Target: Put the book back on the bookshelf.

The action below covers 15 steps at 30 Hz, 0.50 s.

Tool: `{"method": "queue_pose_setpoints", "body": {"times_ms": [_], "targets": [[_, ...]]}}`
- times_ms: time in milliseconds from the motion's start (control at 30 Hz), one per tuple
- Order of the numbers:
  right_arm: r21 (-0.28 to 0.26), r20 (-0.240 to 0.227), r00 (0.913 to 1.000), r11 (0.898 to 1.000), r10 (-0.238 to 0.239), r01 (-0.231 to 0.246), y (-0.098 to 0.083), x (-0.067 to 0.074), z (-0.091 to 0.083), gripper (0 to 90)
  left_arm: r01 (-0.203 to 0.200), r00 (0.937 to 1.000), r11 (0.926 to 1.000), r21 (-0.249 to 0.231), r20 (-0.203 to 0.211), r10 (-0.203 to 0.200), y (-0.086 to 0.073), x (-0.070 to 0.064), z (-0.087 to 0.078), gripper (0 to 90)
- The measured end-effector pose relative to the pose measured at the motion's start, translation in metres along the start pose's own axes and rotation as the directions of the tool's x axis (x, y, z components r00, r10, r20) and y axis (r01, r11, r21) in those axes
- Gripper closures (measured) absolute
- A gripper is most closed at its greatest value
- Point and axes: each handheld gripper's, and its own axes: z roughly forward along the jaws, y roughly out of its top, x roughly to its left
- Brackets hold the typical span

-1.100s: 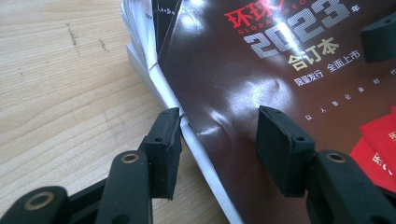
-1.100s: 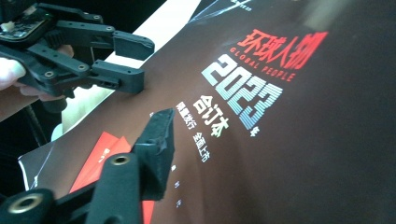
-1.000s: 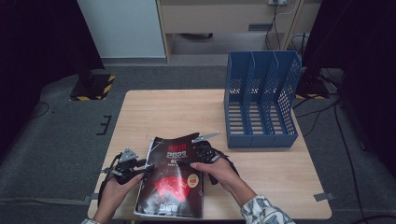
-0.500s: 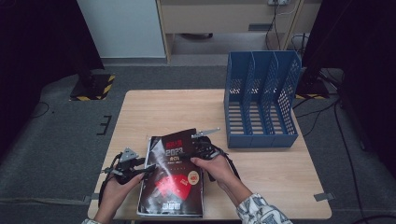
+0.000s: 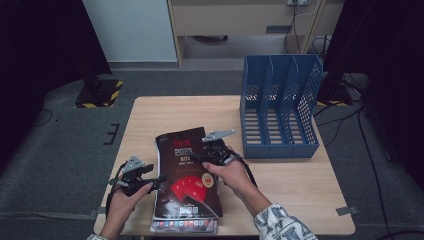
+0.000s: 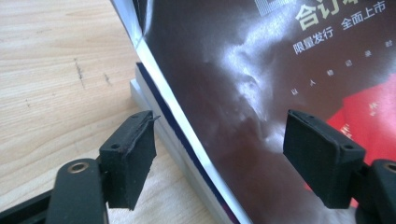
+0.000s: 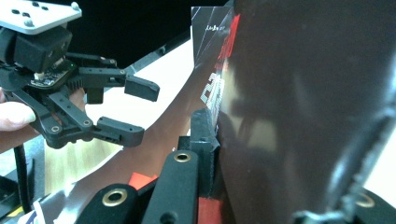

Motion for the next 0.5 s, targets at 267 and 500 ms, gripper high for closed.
{"method": "queue_pose_setpoints", "body": {"times_ms": [267,500], "targets": [[-0.058,0.012,0.9985,0.997,-0.054,0.055,0.017,0.006,-0.010,86.2,-0.016,0.9994,0.9998,-0.009,0.031,0.016,0.000,-0.001,0.002,23.5],[-0.074,0.027,0.9959,0.993,-0.086,0.088,0.025,0.009,-0.014,86.5,-0.056,0.9977,0.9984,0.008,0.038,0.055,0.000,-0.006,0.003,27.1]]}}
